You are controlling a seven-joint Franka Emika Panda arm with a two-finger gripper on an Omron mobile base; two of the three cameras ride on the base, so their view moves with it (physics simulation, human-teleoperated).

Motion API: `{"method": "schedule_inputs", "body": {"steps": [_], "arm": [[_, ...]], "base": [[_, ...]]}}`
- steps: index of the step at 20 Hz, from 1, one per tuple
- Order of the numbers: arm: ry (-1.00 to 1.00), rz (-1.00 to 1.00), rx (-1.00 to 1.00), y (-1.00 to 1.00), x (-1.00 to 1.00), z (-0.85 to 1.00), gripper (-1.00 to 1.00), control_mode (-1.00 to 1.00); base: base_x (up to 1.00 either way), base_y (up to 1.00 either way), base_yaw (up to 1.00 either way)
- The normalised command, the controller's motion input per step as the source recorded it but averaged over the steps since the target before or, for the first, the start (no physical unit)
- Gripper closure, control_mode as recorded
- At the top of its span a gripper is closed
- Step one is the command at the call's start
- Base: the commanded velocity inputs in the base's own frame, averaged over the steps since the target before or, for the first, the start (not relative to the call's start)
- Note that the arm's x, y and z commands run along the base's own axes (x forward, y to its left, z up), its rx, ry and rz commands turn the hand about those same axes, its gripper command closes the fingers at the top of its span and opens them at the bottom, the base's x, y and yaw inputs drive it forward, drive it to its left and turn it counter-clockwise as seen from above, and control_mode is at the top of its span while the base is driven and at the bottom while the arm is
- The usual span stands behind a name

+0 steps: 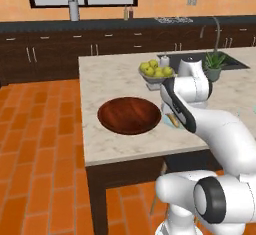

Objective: Place one bun and one sausage from the bowl on each plate.

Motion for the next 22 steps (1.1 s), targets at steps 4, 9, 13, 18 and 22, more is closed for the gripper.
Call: {"method": "schedule_inputs", "body": {"steps": [4, 9, 13, 18, 22], "arm": [[0.00, 0.00, 0.00, 0.00, 0.00, 0.00, 1.00, 1.00], [0.00, 0.00, 0.00, 0.00, 0.00, 0.00, 1.00, 1.00], [0.00, 0.00, 0.00, 0.00, 0.00, 0.00, 1.00, 1.00], [0.00, 0.00, 0.00, 0.00, 0.00, 0.00, 1.00, 1.00], [0.00, 0.00, 0.00, 0.00, 0.00, 0.00, 1.00, 1.00]], "base": [[0.00, -1.00, 0.00], [0.00, -1.00, 0.00], [0.09, -1.00, 0.00], [0.13, -0.96, -0.02], [0.09, -0.60, -0.02]]}}
